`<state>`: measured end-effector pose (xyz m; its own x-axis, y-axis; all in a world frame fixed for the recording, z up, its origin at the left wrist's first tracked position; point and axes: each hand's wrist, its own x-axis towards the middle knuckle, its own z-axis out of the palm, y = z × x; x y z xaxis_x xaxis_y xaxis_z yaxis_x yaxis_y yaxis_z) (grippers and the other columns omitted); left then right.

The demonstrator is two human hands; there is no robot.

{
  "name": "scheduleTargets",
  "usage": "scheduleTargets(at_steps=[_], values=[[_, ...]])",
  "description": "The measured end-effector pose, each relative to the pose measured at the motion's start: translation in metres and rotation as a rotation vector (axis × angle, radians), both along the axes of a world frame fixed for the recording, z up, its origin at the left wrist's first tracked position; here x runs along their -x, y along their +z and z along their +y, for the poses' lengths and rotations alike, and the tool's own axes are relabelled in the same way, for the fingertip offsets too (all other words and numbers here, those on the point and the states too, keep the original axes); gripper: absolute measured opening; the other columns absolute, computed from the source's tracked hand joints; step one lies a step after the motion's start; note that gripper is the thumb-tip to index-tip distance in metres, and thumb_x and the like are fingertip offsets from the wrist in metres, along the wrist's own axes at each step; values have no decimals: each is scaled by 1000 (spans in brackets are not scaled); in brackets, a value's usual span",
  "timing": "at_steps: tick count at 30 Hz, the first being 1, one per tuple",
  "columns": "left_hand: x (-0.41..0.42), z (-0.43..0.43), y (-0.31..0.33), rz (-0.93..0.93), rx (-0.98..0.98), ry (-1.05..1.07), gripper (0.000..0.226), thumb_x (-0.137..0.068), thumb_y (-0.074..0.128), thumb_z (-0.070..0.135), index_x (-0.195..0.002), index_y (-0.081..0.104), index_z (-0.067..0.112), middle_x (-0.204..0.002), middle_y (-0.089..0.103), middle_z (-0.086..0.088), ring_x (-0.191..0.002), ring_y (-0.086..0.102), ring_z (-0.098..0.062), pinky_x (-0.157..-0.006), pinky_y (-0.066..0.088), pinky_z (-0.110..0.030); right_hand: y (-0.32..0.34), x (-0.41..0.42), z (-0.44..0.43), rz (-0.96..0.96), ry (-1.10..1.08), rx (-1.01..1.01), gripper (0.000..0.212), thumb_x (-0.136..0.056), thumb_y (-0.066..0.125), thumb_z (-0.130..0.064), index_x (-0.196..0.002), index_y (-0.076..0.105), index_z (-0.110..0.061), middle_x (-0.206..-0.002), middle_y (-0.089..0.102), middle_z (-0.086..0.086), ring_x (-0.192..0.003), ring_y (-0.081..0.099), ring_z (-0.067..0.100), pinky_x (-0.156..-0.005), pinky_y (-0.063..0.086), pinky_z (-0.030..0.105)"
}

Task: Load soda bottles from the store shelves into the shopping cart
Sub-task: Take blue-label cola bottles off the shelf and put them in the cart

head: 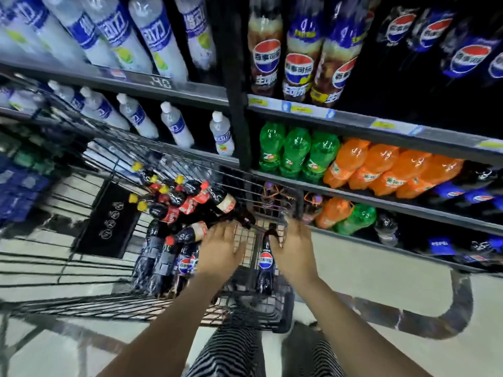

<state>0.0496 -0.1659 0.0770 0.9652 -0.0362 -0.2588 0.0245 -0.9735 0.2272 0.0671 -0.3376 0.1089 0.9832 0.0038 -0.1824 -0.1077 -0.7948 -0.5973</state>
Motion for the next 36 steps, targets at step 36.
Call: scheduleTargets(at_steps=[36], values=[[24,67,-222,620,160,432,110,-70,53,76,-144,25,0,-114,62,-18,-104,61,-31,-79,53,-34,-276,30,70,421,-627,118,61,-76,74,-13,-125,43,5,-116,57,24,-101,59,35,-73,42,26]])
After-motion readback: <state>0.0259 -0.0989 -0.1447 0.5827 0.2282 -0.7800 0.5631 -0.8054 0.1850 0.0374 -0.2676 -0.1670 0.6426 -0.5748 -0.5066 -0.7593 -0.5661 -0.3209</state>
